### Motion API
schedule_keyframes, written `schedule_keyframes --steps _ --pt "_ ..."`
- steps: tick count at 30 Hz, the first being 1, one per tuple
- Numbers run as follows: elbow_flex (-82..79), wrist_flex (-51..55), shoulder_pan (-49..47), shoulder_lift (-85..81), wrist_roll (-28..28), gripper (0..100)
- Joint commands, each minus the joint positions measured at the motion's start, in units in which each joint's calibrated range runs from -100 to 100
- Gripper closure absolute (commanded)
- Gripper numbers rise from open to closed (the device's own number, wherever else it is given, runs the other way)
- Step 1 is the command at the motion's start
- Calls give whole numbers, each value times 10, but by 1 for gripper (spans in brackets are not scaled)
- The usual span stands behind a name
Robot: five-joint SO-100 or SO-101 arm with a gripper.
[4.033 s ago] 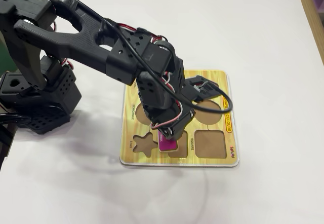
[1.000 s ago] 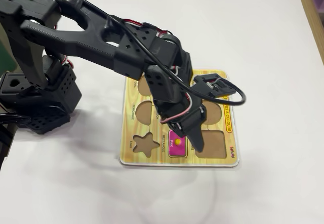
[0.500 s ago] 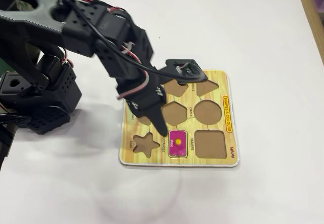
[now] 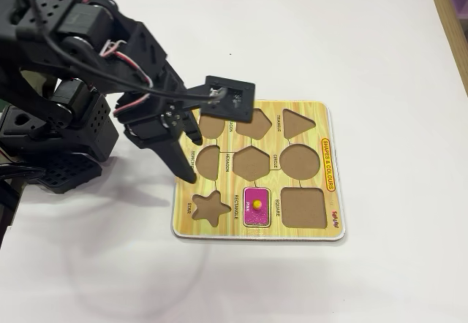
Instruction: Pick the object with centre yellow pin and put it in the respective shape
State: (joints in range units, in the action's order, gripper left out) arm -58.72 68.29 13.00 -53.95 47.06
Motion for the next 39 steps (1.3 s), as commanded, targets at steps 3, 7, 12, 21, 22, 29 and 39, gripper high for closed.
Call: schedule_keyframes --steps 3,7,12,21,22,29,39 --pt "-50 -6 -5 -135 49 77" --pt "-85 -6 -10 -206 72 77" --pt "-147 -6 -64 -282 99 77" --pt "-302 0 -75 -374 107 77" --pt "-319 0 -75 -383 107 77" --pt "-405 53 -73 -430 106 77" --pt "-404 62 -73 -435 100 77"
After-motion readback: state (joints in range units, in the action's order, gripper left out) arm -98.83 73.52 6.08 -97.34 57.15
